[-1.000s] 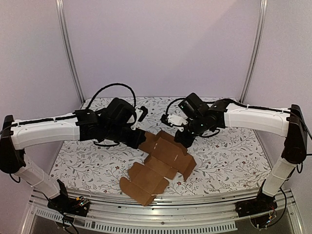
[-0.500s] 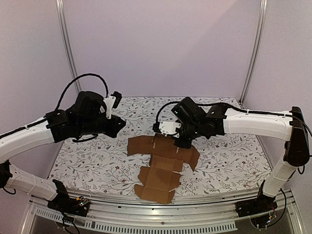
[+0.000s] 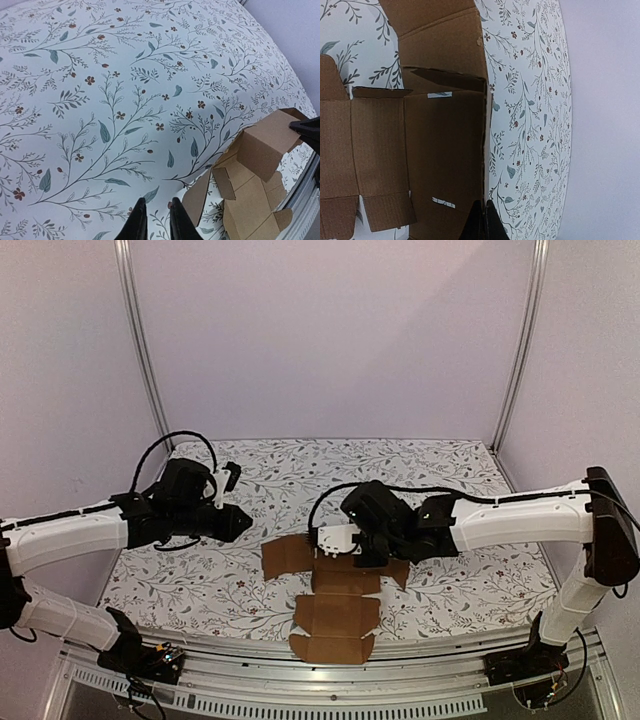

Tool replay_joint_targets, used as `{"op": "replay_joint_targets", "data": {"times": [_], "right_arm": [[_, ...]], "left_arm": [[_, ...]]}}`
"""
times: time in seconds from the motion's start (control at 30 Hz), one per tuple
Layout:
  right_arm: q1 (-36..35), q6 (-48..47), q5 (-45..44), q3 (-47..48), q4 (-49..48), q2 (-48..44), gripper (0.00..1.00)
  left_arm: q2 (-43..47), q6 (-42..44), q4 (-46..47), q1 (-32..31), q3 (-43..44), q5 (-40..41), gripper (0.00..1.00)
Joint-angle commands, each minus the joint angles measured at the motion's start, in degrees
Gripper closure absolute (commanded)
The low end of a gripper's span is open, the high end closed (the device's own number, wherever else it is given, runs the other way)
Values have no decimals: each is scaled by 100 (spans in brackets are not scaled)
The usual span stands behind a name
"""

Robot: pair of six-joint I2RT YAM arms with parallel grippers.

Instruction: Fold the paper box

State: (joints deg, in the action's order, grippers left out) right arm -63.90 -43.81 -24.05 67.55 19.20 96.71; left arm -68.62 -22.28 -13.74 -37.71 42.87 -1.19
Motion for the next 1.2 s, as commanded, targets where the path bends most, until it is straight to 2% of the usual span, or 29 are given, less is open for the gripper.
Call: {"op": "replay_joint_targets", "data": {"times": [0.0,0.27,0.5,0.7,1.17], "right_arm": [[-170,-158,-438,-183,-519,-135,100],[-326,-325,-820,-485,-1041,-194,100],[-491,-580,-1340,-755,-1829,-163,100],[-610,-796,-1627,-821,-2397,-70,100],[-783,-1170,-2157,-816,-2963,296,100]], "left_arm": [[-397,-107,818,124,-253,-834,80],[-933,-219,1681,124,-608,-1585,73],[-961,-203,2020,111,-727,-2216,71],[-1026,-155,2062,97,-770,-2357,66],[-1267,-163,2187,-136,-652,-2422,64]]}}
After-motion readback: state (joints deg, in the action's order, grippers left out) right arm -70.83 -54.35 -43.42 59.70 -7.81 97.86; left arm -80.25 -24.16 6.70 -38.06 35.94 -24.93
